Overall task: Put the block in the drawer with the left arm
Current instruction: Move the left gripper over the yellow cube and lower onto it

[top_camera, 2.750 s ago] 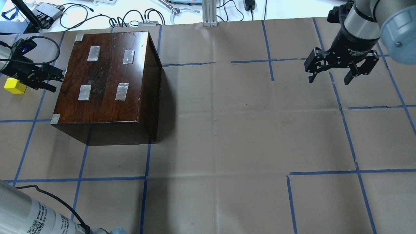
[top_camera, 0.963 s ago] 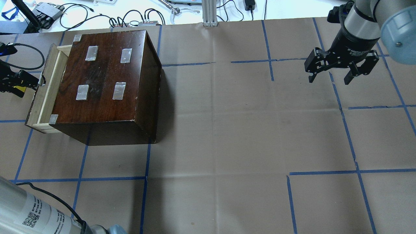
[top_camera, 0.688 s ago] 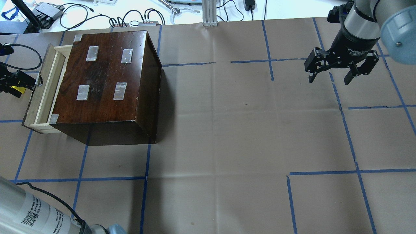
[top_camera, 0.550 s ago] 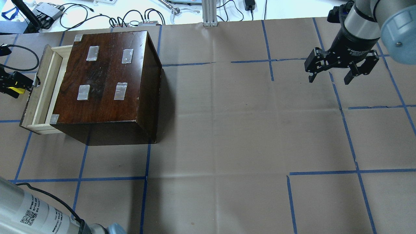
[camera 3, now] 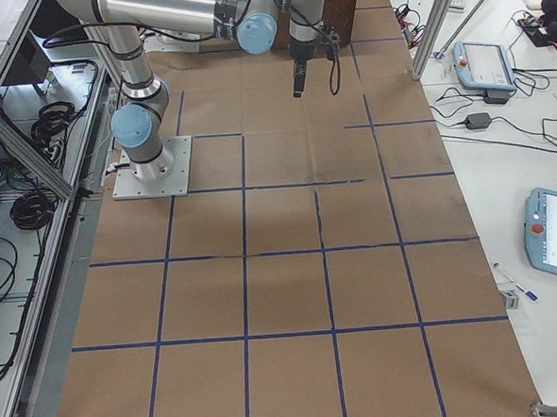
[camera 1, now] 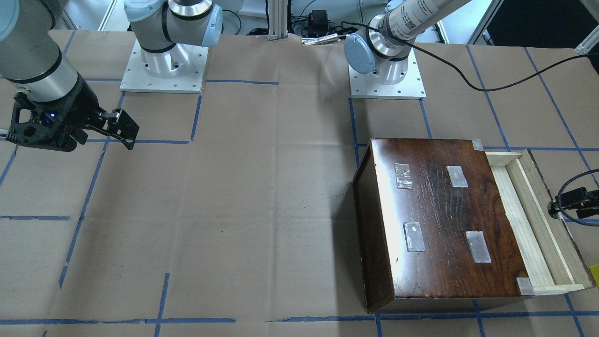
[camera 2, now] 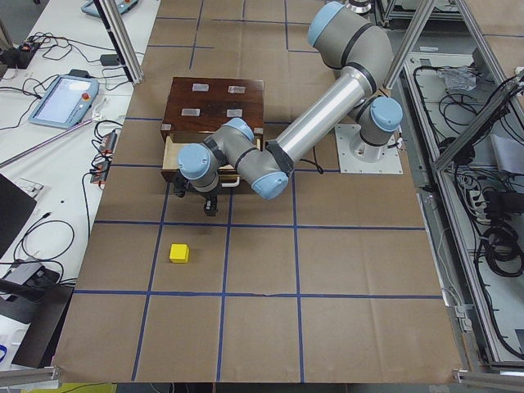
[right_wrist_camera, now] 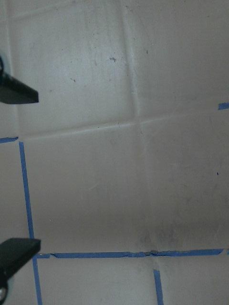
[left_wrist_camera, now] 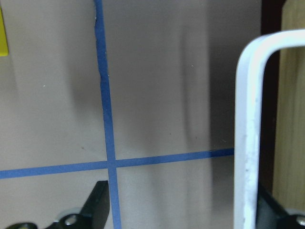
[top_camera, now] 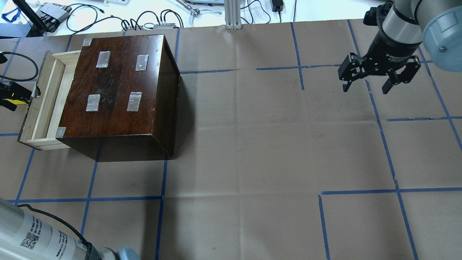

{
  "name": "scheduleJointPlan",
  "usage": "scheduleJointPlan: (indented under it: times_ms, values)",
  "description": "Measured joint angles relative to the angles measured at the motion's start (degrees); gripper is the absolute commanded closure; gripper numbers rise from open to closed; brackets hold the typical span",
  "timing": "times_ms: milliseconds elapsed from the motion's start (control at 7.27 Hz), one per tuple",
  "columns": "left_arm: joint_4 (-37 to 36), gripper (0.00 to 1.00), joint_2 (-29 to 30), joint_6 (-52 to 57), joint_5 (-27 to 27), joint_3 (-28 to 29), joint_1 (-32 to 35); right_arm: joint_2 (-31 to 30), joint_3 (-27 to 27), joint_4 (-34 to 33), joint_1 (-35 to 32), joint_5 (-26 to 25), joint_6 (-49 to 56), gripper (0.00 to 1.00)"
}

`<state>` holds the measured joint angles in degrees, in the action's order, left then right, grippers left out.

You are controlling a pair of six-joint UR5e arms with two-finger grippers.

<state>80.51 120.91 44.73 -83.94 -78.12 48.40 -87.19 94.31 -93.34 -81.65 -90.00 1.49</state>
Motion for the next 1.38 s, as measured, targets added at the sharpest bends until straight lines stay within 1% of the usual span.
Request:
scheduleJointPlan:
  times_ms: [412, 825, 1100, 1375]
  values:
    - [0.0, 0.02, 0.9, 0.9, 0.0, 1.1, -0.6, 0.0, 0.0, 0.0, 0.0, 0.0, 0.0, 0.00]
    - [0.0, 0.02, 0.9, 1.2, -1.5, 1.9, -0.8, 0.0, 0.0, 0.0, 0.0, 0.0, -0.1, 0.00]
    - [0.0, 0.02, 1.0, 1.4, -2.0, 4.5, -1.0, 0.0, 0.0, 0.0, 0.0, 0.0, -0.1, 0.00]
    - [-0.4, 0.02, 2.3, 1.8, -4.0, 8.1, -1.6, 0.0, 0.0, 0.0, 0.0, 0.0, 0.0, 0.00]
